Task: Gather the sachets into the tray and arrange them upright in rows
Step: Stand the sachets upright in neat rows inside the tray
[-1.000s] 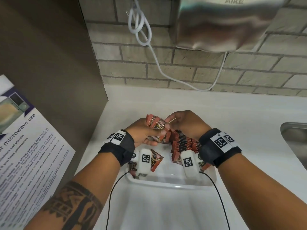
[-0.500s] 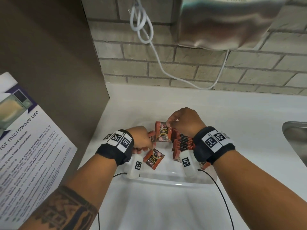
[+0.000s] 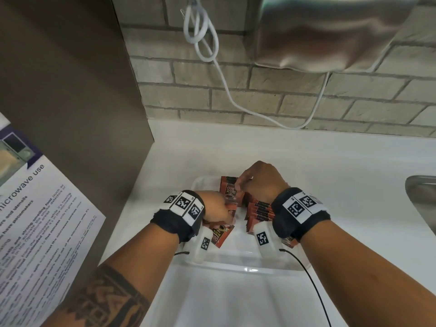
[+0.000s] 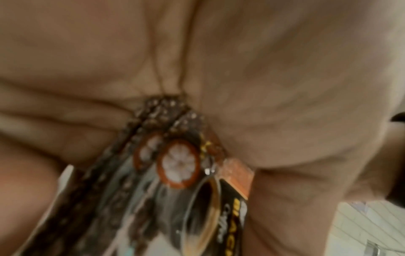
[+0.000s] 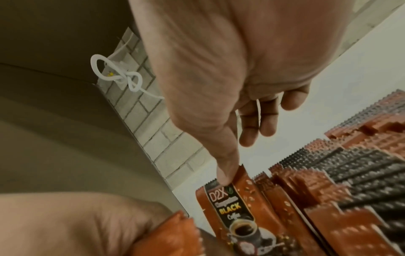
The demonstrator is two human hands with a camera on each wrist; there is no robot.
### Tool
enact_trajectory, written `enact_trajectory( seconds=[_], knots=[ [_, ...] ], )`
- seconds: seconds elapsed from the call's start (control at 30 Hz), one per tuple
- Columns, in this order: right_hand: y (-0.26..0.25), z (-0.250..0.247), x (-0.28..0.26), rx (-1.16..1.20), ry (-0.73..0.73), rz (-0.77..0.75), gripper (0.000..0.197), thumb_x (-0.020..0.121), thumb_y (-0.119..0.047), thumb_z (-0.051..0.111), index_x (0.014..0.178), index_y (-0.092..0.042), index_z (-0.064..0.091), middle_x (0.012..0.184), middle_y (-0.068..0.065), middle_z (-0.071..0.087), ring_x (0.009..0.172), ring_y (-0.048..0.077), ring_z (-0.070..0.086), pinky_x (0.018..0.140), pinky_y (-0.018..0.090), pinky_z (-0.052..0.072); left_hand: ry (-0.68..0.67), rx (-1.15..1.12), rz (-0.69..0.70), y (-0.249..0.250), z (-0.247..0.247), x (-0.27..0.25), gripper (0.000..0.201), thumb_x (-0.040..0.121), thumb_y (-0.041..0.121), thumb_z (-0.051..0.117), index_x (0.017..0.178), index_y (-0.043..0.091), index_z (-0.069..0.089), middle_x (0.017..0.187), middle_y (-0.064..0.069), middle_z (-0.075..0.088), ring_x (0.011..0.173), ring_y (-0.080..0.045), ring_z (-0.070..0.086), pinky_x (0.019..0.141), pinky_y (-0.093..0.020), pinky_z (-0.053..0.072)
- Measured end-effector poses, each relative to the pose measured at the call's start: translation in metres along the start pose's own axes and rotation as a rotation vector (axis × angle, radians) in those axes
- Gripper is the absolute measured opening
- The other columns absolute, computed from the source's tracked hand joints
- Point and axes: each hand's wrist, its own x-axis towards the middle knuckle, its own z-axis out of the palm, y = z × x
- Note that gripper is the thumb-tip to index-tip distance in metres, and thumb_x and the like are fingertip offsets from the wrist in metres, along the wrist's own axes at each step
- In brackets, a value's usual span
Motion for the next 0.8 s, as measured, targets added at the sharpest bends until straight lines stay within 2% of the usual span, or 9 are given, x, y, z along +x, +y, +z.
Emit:
enact_trajectory(
  seconds=[0.07,0.2,0.33,0.53,0.67,0.8],
  knots=[
    [-0.003,0.003,0.0,-0.027,-0.014,0.021,0.025,0.076,-0.019,0.068,0.06,-0.037,0.076,0.075,-0.013,0.073,0.091,0.016,0.063,0.093,0.044,0.053,-0.007,0.008,0.007,0.003,0.002,0.004,0.027,0.093,0.042,0.064,0.09,0.016,0.068,0.07,0.004,0.065,0.053,-0.011,0.055,0.045,-0.019,0.04],
    [-0.004,0.007,-0.001,-0.124,-0.023,0.039,0.026,0.075,-0.017,0.07,0.056,-0.034,0.074,0.085,-0.011,0.071,0.1,0.019,0.057,0.094,0.043,0.05,-0.033,0.038,0.006,0.009,0.003,0.008,0.04,0.094,0.043,0.061,0.108,0.007,0.072,0.083,-0.001,0.068,0.059,-0.014,0.056,0.049,-0.021,0.041],
    [-0.004,0.01,-0.001,-0.194,-0.022,0.023,0.029,0.078,-0.018,0.068,0.053,-0.033,0.071,0.092,-0.009,0.069,0.105,0.021,0.052,0.096,0.042,0.044,-0.022,0.074,0.01,0.013,0.001,0.012,0.043,0.095,0.045,0.061,0.112,0.007,0.072,0.09,-0.003,0.069,0.06,-0.013,0.055,0.051,-0.022,0.041],
    [-0.002,0.009,0.0,-0.179,-0.009,0.017,0.023,0.081,-0.017,0.066,0.069,-0.033,0.077,0.094,-0.012,0.069,0.108,0.019,0.053,0.095,0.04,0.04,0.014,0.053,-0.001,0.011,0.002,0.015,0.042,0.095,0.046,0.062,0.113,0.009,0.071,0.09,-0.002,0.068,0.063,-0.012,0.056,0.056,-0.022,0.044],
    [0.0,0.008,-0.001,-0.132,0.016,0.032,0.022,0.081,-0.017,0.066,0.069,-0.033,0.074,0.091,-0.013,0.068,0.107,0.019,0.054,0.095,0.039,0.038,0.009,0.05,0.0,0.01,0.003,0.017,0.043,0.094,0.047,0.062,0.113,0.009,0.07,0.092,-0.003,0.068,0.066,-0.014,0.057,0.057,-0.022,0.045],
    [0.001,0.003,-0.005,-0.11,0.042,0.021,0.02,0.084,-0.02,0.067,0.071,-0.034,0.072,0.095,-0.011,0.067,0.108,0.02,0.055,0.096,0.038,0.038,-0.003,-0.002,0.007,0.009,0.005,0.018,0.035,0.094,0.043,0.063,0.1,0.009,0.071,0.087,-0.003,0.069,0.06,-0.014,0.057,0.054,-0.022,0.044]
  ],
)
